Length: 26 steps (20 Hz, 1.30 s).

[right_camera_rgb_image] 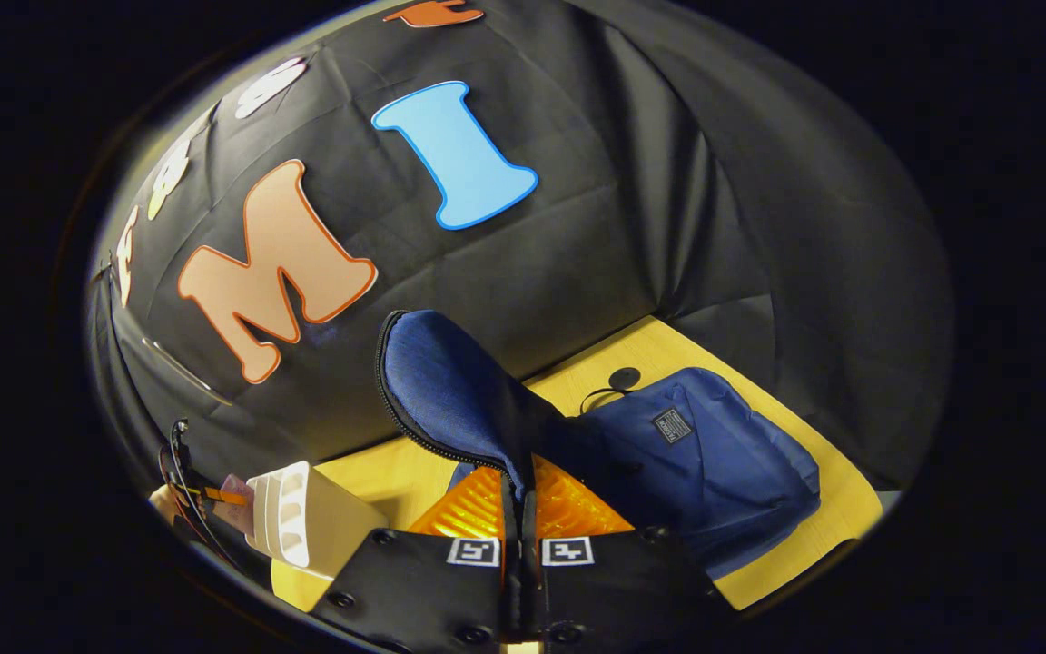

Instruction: Open the schoolbag, grab two books from the bookshelf and put them into the schoolbag.

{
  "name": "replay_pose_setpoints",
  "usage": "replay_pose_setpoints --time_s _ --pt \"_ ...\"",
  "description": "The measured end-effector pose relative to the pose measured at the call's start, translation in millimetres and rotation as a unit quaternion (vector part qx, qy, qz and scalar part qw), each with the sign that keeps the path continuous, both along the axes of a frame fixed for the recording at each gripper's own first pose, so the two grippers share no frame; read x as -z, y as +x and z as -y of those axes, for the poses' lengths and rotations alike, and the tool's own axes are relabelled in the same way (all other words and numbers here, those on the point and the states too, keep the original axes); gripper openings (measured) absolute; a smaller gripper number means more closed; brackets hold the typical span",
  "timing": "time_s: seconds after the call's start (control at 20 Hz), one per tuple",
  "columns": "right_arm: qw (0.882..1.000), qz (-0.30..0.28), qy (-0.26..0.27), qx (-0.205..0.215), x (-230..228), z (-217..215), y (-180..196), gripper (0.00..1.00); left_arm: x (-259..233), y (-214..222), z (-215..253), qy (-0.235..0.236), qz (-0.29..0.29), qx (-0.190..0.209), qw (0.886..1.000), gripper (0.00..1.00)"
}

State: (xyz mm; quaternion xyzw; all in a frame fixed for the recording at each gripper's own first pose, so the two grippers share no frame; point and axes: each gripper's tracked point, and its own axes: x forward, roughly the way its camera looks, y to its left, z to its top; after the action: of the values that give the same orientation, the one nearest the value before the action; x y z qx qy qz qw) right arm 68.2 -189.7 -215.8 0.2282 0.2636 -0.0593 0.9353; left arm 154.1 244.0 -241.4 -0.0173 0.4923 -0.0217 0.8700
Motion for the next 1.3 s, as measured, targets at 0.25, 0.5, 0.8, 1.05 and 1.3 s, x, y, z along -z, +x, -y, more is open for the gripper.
replay_pose_setpoints --time_s 0.25,0.5,0.8,1.05,1.3 --pt "1.000 0.000 0.000 0.002 -0.3 0.6 -1.3 0.05 -1.4 0.2 0.1 0.000 0.003 -0.016 1.000 0.37" --pt "1.000 0.001 0.000 0.004 -2.5 1.1 -2.8 0.05 -13.9 0.9 -1.4 -0.008 0.021 -0.018 1.000 0.35" --pt "1.000 0.004 0.002 0.007 -5.0 3.9 -4.8 0.05 -58.9 -0.8 -17.7 -0.019 0.057 -0.037 0.997 0.37" --pt "1.000 0.006 0.006 0.009 -5.2 3.5 -4.6 0.05 -112.1 1.2 -22.0 -0.064 0.080 -0.043 0.994 0.36" --pt "1.000 0.007 0.006 0.009 -7.9 4.2 -5.8 0.05 -159.1 7.8 -33.0 -0.130 0.112 -0.061 0.983 0.35"
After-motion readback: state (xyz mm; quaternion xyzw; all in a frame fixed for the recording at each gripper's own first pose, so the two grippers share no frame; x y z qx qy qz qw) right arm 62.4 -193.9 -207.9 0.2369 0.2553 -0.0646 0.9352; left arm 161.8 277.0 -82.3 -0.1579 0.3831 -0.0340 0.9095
